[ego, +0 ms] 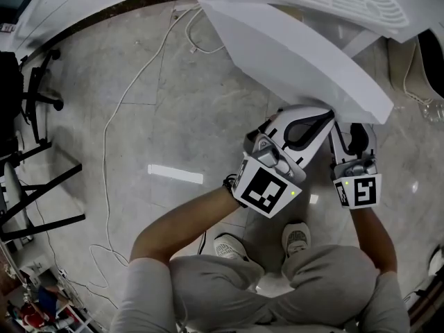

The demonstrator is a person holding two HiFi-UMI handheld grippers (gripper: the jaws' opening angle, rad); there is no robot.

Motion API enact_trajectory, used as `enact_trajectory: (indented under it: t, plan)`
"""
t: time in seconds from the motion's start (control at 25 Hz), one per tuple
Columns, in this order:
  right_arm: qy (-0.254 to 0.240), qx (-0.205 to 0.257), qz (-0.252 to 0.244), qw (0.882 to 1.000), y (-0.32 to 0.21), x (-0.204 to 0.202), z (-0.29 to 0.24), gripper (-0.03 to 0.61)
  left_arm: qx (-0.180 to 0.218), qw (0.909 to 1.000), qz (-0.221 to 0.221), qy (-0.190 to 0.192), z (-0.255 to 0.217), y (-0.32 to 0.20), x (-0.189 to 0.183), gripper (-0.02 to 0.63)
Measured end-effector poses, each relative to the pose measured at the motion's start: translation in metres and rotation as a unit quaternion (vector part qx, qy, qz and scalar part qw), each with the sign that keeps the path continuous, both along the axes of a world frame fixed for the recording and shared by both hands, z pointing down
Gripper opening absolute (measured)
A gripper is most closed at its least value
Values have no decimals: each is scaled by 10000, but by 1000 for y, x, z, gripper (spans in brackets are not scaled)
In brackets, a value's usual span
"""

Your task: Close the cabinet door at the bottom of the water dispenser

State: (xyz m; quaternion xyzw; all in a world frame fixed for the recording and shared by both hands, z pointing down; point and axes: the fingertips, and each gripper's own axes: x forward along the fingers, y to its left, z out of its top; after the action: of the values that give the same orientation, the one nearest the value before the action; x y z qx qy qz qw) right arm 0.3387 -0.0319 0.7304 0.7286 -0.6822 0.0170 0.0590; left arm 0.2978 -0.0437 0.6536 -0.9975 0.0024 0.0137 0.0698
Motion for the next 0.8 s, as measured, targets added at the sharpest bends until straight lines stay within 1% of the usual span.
enact_trajectory:
  t: [0.24, 0.36, 0.4, 0.48, 0.6, 0.8]
  plan:
    - [64, 70, 52, 9999, -7, 20, -1, 198, 96, 9999, -76, 3, -3, -8, 7, 9]
    - [64, 115, 347, 9993, -10, 34, -1, 191, 210, 9997, -87, 32, -9, -11, 5, 9]
    - [32, 129, 453, 9989, -12, 40, -2, 169, 217, 9997, -99, 48, -11, -12, 5, 9]
    - [-40, 169, 571, 9982, -16, 49, -2, 164, 203, 9997, -120, 82, -12, -14, 7, 9]
    - [24, 198, 581, 9981, -21, 57, -3, 158, 186, 9997, -156, 84, -13, -17, 11, 9]
    - [44, 223, 611, 9979, -24, 61, -2, 153, 71, 9994, -321, -50, 0, -21, 24, 9]
